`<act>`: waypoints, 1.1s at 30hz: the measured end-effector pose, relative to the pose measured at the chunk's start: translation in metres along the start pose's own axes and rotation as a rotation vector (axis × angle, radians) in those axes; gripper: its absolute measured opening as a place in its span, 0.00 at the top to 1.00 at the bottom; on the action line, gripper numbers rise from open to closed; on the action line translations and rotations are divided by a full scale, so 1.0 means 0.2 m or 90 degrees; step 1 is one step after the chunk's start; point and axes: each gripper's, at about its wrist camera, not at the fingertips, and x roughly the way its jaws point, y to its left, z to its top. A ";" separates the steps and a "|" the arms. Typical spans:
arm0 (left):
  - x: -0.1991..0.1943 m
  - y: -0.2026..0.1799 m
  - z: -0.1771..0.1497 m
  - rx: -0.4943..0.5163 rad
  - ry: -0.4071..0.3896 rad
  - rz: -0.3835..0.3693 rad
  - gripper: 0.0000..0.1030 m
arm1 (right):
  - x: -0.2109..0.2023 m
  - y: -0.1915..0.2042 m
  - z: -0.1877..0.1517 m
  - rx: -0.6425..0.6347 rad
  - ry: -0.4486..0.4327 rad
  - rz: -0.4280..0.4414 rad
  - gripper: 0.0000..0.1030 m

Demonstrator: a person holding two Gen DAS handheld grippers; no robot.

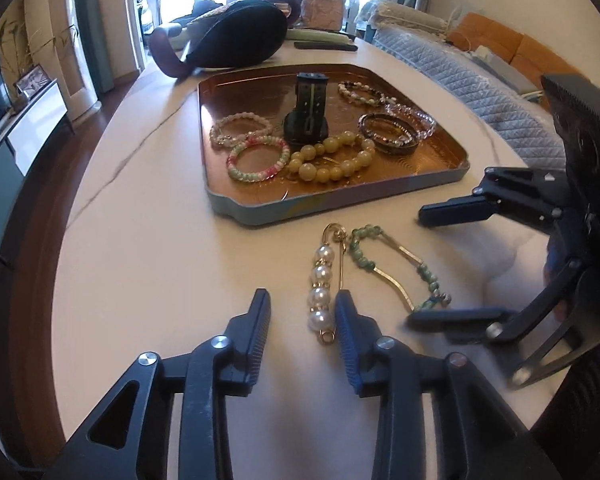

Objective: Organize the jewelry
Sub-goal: 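Lift the pearl pin with the left gripper while the right gripper lifts the green-bead chain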

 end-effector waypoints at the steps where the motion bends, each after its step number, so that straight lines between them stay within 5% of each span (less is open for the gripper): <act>1: 0.01 0.00 0.01 -0.004 -0.004 -0.006 0.63 | 0.01 0.01 0.00 -0.011 0.002 -0.013 0.29; 4: 0.03 -0.03 0.03 0.006 -0.004 0.003 0.63 | 0.02 0.03 0.02 -0.018 0.001 -0.025 0.34; 8: 0.04 -0.05 0.06 -0.012 0.014 0.058 0.79 | 0.02 -0.01 0.06 -0.012 -0.004 -0.041 0.88; 9: 0.04 -0.05 0.05 -0.021 0.017 0.058 0.85 | 0.02 -0.01 0.06 -0.014 -0.003 -0.041 0.92; 26: -0.01 -0.07 0.02 -0.027 0.022 0.073 0.89 | -0.14 -0.13 0.01 -0.010 -0.017 -0.055 1.00; 33: 0.02 -0.11 0.02 0.006 0.023 0.074 0.86 | -0.07 -0.15 -0.01 -0.015 0.004 -0.058 0.88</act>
